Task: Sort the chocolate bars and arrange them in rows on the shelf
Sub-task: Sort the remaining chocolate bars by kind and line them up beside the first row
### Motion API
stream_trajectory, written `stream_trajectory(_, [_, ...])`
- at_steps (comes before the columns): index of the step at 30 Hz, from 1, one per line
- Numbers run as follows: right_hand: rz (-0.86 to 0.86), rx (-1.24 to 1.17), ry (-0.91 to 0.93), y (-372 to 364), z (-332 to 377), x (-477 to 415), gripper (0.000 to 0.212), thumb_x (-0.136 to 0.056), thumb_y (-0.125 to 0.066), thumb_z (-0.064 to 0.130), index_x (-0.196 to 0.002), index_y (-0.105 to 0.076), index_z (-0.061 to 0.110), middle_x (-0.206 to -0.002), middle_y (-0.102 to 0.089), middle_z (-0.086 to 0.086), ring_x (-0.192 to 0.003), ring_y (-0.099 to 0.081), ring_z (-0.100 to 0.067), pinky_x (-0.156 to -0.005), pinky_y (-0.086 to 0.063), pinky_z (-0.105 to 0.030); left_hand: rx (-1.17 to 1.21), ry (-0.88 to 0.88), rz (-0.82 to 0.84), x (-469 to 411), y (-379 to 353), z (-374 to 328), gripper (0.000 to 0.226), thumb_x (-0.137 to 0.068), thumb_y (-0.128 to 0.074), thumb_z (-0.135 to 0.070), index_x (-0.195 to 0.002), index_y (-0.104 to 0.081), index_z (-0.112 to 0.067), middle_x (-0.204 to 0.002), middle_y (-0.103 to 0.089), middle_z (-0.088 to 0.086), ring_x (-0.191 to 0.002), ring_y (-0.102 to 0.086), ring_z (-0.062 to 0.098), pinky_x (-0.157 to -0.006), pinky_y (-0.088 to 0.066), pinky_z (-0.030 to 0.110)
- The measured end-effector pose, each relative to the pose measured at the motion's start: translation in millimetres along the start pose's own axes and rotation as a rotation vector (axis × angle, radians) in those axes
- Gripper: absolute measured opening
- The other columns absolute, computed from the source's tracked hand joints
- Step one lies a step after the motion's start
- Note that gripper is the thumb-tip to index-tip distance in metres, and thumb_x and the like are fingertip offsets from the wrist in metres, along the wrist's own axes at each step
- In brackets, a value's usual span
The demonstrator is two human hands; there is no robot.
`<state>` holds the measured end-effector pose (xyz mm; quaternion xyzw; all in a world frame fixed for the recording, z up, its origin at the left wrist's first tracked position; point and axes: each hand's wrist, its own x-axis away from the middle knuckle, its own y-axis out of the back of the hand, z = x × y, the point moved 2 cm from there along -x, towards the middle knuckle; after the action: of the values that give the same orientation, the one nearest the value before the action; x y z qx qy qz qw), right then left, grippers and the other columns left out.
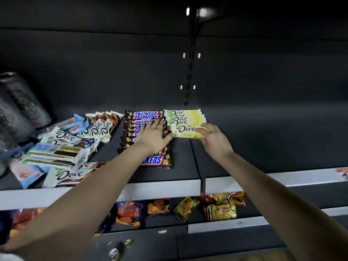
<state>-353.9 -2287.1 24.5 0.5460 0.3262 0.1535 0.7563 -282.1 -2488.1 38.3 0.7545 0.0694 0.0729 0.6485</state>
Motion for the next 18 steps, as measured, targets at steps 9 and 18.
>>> stream_trajectory(9, [0.026,-0.095,-0.04,-13,7,-22,0.045,-0.092,-0.047,-0.001,-0.131,-0.052,0.021,-0.145,-0.038,-0.003,-0.128,-0.043,-0.021,-0.099,-0.037,-0.028,-0.015,0.006,-0.01,-1,-3,1,0.071,-0.095,-0.02,-0.057,-0.15,-0.007,-0.013,-0.159,-0.004,0.002,-0.146,0.002,0.019,-0.119,-0.001,0.04])
stream_trajectory(18, [-0.05,-0.232,-0.024,-22,4,-23,0.042,-0.089,-0.046,0.0,-0.126,-0.057,0.017,-0.142,-0.042,-0.004,-0.125,-0.046,-0.022,-0.101,-0.042,-0.03,-0.005,0.011,-0.019,-2,-6,3,0.071,-0.095,-0.02,-0.057,-0.15,-0.007,-0.015,-0.159,-0.003,0.0,-0.146,0.003,0.017,-0.119,0.0,0.039])
